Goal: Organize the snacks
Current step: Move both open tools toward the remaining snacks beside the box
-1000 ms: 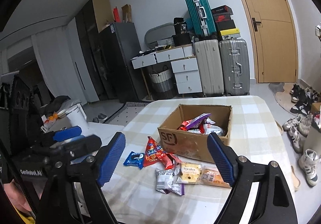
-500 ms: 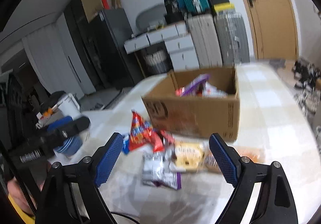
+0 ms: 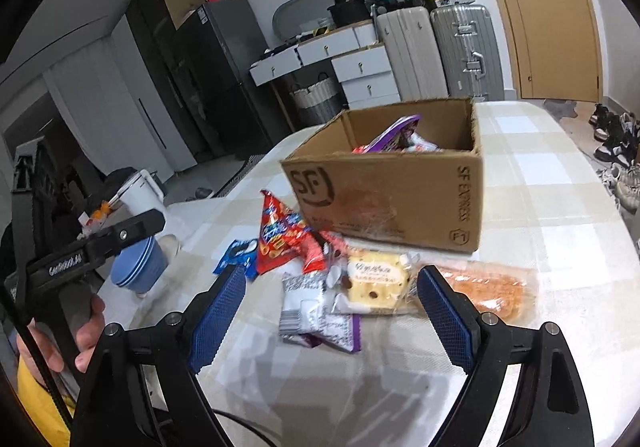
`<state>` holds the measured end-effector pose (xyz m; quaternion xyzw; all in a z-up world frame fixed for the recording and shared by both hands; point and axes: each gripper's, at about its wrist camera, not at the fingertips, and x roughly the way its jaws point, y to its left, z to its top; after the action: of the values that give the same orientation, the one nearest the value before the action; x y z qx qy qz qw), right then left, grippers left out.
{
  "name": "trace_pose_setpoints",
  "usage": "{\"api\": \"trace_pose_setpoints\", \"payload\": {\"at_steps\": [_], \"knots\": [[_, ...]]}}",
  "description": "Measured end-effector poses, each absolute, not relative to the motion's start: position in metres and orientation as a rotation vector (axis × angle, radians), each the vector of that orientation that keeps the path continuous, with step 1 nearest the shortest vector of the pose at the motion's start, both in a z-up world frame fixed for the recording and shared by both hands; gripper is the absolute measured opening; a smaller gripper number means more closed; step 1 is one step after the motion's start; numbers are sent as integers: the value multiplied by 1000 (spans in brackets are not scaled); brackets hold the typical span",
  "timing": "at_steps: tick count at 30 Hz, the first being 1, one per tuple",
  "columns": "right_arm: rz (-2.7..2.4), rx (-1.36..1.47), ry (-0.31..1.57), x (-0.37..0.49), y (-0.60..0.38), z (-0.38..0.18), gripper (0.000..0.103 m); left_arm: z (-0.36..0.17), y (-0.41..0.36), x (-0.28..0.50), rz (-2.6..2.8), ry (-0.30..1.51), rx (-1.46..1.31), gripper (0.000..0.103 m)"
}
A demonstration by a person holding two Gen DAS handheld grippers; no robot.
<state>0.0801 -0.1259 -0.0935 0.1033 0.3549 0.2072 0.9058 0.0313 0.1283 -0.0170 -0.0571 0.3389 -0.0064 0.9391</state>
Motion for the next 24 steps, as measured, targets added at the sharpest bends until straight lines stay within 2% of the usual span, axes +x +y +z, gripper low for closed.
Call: {"api": "trace_pose_setpoints", "payload": {"at_steps": [21,24], "knots": [[512,120,915,104,-59,-132,87,-19,159,26,-5,722,-234,102],[463,76,940,110,-54,-140,78,-25,160,28,-11,752,-268,102]]}}
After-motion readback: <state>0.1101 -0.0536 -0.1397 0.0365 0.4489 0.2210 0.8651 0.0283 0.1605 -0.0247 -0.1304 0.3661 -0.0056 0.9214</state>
